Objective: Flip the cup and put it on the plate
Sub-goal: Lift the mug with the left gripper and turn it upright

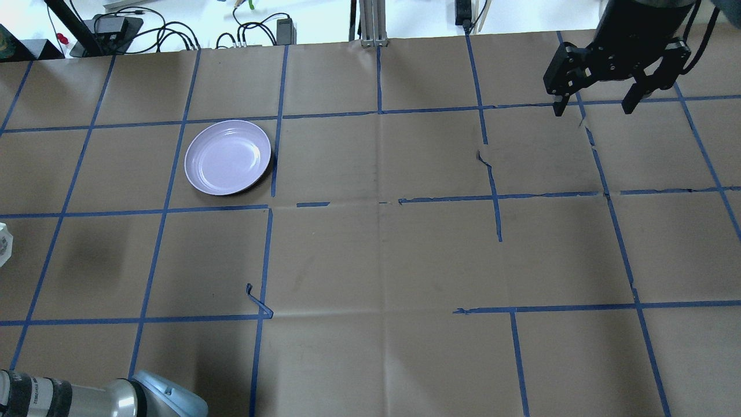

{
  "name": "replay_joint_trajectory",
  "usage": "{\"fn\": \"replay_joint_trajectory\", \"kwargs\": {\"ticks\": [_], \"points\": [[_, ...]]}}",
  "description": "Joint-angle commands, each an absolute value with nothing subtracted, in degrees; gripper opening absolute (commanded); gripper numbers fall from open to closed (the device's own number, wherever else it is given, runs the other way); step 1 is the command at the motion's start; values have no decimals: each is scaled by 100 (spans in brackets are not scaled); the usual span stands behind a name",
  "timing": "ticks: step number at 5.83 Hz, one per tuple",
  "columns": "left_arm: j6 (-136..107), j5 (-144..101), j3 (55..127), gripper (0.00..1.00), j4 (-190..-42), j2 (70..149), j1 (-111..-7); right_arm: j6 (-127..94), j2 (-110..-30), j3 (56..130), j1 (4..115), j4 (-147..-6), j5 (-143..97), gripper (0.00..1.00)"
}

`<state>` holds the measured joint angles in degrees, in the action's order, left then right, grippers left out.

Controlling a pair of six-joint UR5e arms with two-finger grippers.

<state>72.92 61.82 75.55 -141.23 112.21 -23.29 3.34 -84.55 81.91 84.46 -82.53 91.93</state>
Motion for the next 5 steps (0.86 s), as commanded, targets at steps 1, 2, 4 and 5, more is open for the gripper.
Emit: {"fn": "replay_joint_trajectory", "kwargs": {"ticks": [1,2,4,5], "points": [[5786,6222,7559,0,-12781,10524,-3463,334,-8455,8191,8446,-8253,9193,100],[4774,6327,7559,0,-11927,10277,-4220,334,-8455,8191,8446,-8253,9193,100],[2699,7167,7603,0,-10002,10239,-6081,334,-8455,8191,8446,-8253,9193,100],[1993,7616,7637,0,-9184,10300,-6996,334,-8455,8191,8446,-8253,9193,100]]}}
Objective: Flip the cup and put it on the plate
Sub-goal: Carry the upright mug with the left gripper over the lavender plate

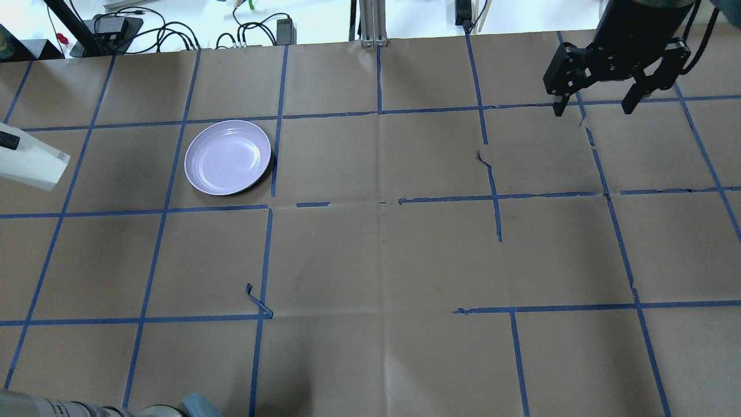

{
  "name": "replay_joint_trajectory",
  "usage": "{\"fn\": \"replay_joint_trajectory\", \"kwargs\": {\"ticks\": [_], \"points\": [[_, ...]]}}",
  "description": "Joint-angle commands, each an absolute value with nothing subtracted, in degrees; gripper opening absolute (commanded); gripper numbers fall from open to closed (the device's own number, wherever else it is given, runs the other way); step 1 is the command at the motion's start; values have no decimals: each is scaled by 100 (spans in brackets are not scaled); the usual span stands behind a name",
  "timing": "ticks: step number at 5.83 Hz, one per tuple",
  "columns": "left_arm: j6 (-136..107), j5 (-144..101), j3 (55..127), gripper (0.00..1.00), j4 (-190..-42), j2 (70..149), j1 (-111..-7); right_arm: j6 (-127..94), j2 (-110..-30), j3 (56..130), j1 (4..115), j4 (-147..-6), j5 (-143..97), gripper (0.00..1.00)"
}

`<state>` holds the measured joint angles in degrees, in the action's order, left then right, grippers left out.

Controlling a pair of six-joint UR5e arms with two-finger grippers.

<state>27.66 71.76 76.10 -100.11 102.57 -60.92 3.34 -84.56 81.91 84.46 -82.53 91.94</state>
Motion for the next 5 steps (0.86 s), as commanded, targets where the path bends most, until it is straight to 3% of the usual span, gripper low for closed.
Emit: {"fn": "replay_joint_trajectory", "kwargs": {"ticks": [1,3,5], "points": [[1691,8203,7646,0,-8802,10370,-7770,334,-8455,8191,8446,-8253,9193,100],[987,9301,7777,0,-7740,10747,-8820,334,-8455,8191,8446,-8253,9193,100],[1194,9580,8705,0,-6526,10810,-8860,334,-8455,8191,8446,-8253,9193,100]]}}
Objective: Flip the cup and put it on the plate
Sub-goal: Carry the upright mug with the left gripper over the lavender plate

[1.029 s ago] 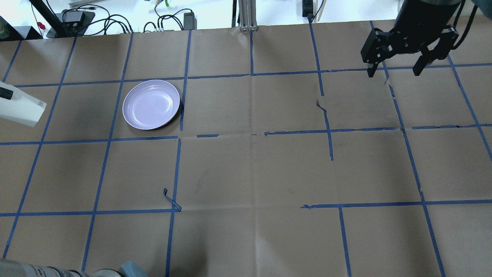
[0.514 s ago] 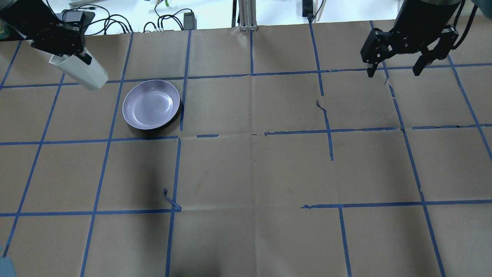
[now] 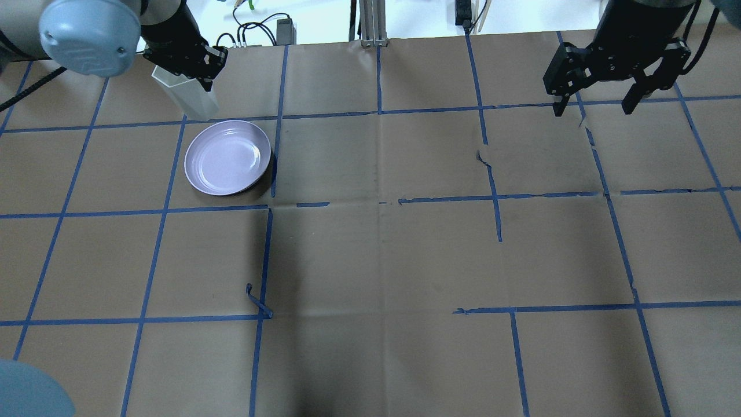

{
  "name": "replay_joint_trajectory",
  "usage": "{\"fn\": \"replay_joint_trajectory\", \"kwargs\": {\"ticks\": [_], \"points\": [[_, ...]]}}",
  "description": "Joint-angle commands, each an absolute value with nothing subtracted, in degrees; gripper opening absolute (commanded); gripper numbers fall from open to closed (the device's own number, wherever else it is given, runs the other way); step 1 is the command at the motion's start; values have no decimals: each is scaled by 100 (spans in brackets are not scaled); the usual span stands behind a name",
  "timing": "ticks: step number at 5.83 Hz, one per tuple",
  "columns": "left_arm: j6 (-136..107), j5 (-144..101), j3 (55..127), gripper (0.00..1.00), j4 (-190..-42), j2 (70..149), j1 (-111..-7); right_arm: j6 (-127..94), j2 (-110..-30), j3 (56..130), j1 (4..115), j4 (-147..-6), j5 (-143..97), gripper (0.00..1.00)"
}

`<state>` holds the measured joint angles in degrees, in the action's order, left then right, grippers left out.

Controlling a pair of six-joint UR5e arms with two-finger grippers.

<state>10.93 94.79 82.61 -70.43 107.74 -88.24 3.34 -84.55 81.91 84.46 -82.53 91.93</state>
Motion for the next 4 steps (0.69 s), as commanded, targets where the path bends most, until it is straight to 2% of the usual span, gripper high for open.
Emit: {"fn": "replay_joint_trajectory", "kwargs": {"ticks": [1,4], "points": [[1552,9580,9119,0,-5852,11011,-8764,334,-8455,8191,8446,-8253,9193,100],[1608,9265,9264,0,-5520,11661,-8561,334,-8455,8191,8446,-8253,9193,100]]}}
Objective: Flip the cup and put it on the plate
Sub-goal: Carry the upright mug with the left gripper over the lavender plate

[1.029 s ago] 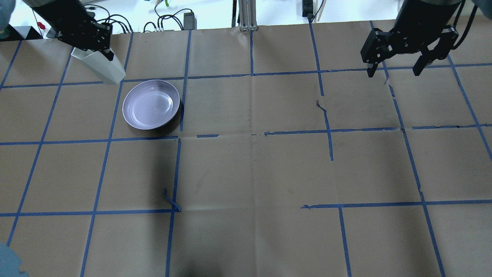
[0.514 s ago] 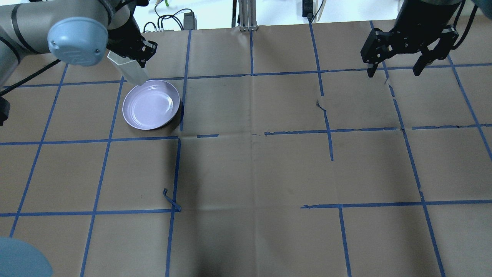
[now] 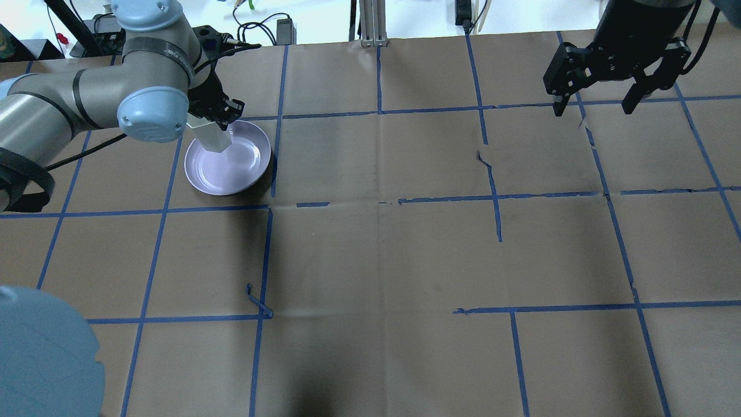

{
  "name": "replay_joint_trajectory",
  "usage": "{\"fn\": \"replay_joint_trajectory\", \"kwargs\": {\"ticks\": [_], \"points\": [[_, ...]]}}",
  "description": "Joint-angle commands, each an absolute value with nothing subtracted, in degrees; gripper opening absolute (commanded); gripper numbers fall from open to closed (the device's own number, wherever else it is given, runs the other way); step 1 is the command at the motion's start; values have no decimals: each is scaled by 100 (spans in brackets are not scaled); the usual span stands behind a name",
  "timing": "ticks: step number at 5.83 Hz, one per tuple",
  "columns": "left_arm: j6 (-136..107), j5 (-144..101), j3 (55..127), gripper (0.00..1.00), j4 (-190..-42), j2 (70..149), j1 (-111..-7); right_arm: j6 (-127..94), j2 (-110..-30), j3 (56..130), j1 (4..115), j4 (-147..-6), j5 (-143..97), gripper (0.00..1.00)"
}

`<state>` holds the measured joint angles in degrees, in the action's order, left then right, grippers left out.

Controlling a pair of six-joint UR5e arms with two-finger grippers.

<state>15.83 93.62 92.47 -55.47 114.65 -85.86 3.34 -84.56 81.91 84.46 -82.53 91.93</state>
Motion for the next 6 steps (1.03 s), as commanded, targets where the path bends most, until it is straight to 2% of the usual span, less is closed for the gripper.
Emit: {"fn": "replay_joint_trajectory", "kwargs": {"ticks": [1,2,3,4,6], "points": [[1617,9255,9272,0,-5537,11759,-8561,334,-8455,8191,8446,-8253,9193,100],[1617,9264,9342,2,-5581,11760,-8552,334,-8455,8191,8446,-8253,9193,100],[1652,9272,9378,28,-5572,11751,-8552,334,-8455,8191,8446,-8253,9193,100],[1635,9351,9239,99,-5598,11742,-8552,334,-8455,8191,8446,-8253,9193,100],[1644,9378,9150,100,-6078,11384,-8534,334,-8455,8191,8446,-8253,9193,100]]}}
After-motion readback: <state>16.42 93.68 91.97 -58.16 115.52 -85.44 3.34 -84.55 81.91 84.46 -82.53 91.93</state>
